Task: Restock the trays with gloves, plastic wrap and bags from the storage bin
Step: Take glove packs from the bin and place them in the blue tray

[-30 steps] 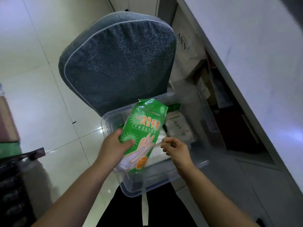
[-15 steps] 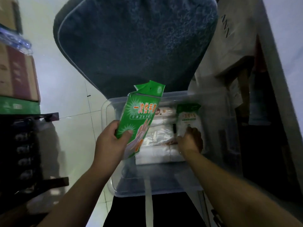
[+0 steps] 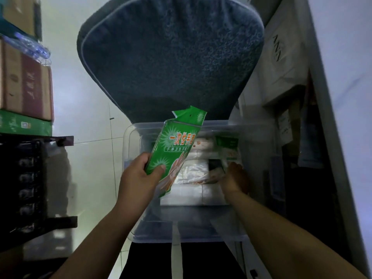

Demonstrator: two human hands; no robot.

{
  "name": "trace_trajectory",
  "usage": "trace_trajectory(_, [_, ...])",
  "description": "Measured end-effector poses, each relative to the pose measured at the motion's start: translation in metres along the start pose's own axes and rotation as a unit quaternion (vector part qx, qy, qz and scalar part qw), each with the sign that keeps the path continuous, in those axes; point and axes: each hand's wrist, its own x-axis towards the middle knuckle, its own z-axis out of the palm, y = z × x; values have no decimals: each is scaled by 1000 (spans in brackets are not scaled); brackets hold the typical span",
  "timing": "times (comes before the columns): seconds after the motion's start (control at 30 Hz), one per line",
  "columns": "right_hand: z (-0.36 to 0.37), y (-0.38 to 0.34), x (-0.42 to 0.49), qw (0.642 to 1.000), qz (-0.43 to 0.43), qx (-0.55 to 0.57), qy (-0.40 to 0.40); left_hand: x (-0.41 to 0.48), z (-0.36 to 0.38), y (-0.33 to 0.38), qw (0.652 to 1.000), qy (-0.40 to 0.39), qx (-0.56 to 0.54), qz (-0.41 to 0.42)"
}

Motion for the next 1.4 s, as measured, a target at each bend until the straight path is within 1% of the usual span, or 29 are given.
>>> trace_trajectory(0.07, [-14, 9, -11, 999, 9, 35, 6, -9, -4, 6, 1000, 1, -6, 10])
trace_trajectory(0.13, [-30, 16, -25, 996, 30, 77, 33, -17, -8, 11, 1000, 3, -10, 19])
trace_trajectory(0.2, [-46, 17, -43, 988, 30, 136, 63, -25, -15, 14, 1000, -2, -11, 28])
trace_trajectory(0.3, [-71, 12, -75, 957, 34, 281, 64, -36, -29, 16, 999, -6, -3, 52])
trace_trajectory(0.4, [-96, 5, -114, 933, 17, 347, 93, -41, -45, 17, 997, 2, 9, 76])
trace_trajectory(0.47, [-115, -2, -145, 903, -18, 411, 122, -42, -56, 16, 997, 1, -1, 79])
trace_trajectory(0.57, [-145, -17, -199, 839, -70, 518, 150, -43, -72, 18, 996, -7, -21, 90])
trace_trajectory(0.67, [-167, -31, -249, 787, -134, 577, 171, -50, -90, 21, 993, -23, -57, 102])
trace_trajectory(0.77, [-172, -48, -288, 719, -171, 659, 139, -62, -108, 22, 986, -62, -111, 111])
trace_trajectory(0.83, [-165, -62, -307, 692, -160, 695, 115, -74, -120, 22, 976, -104, -167, 96])
trace_trajectory(0.87, [-160, -69, -315, 685, -146, 705, 109, -81, -124, 21, 970, -128, -189, 86])
trace_trajectory(1.0, [-136, -84, -346, 673, -76, 725, 127, -108, -137, 19, 932, -223, -283, 35])
trace_trajectory(1.03, [-130, -85, -354, 672, -68, 724, 140, -115, -139, 19, 920, -252, -299, 29])
trace_trajectory(1.07, [-126, -85, -361, 679, -61, 714, 159, -122, -140, 18, 910, -280, -305, 33])
trace_trajectory(1.13, [-119, -82, -376, 708, -45, 678, 193, -135, -139, 16, 908, -317, -264, 73])
trace_trajectory(1.23, [-116, -71, -397, 738, -26, 637, 221, -154, -129, 15, 914, -334, -194, 122])
trace_trajectory(1.33, [-115, -53, -416, 778, -18, 573, 258, -174, -117, 20, 914, -336, -165, 159])
trace_trajectory(1.4, [-112, -34, -428, 809, 8, 505, 300, -190, -110, 25, 904, -358, -166, 166])
